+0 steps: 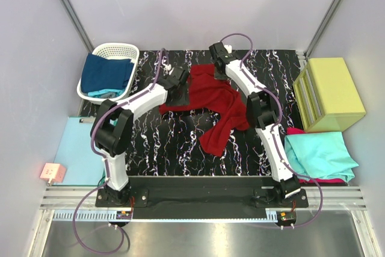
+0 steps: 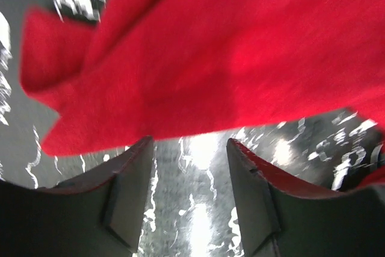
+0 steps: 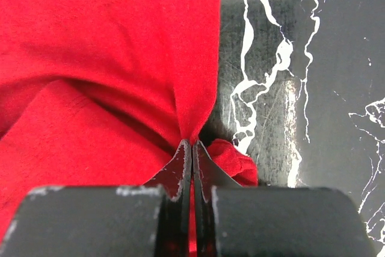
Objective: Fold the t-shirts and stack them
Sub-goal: Flatten out the tshirt
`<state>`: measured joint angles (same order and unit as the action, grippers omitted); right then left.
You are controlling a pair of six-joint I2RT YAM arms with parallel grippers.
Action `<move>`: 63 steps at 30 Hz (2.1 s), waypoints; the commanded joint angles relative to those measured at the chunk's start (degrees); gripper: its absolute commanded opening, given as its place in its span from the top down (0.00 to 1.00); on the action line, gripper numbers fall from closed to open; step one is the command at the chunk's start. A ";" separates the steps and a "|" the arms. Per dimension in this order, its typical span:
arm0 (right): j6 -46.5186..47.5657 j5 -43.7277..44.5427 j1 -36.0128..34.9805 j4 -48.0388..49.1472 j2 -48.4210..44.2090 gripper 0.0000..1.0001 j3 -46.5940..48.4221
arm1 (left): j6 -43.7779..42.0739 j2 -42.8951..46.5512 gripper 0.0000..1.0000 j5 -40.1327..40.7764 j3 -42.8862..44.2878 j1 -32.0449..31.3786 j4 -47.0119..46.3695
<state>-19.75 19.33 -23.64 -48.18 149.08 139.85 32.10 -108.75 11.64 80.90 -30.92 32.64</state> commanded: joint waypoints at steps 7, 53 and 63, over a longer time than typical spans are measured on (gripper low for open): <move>-0.38 -1.84 -0.27 0.99 -5.81 1.00 -1.86 | -3.71 -8.66 0.43 -0.03 13.49 3.67 0.75; -2.14 -1.75 11.16 2.74 -11.43 0.76 -6.35 | -6.00 -23.73 0.69 -4.17 50.24 22.92 7.70; 1.12 2.12 -0.61 3.80 -24.52 0.10 -12.48 | -7.05 -5.26 0.34 -3.72 31.80 14.57 3.31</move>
<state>-19.51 20.34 -17.28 -45.93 136.73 130.52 25.69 -124.62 9.58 120.18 -12.14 40.62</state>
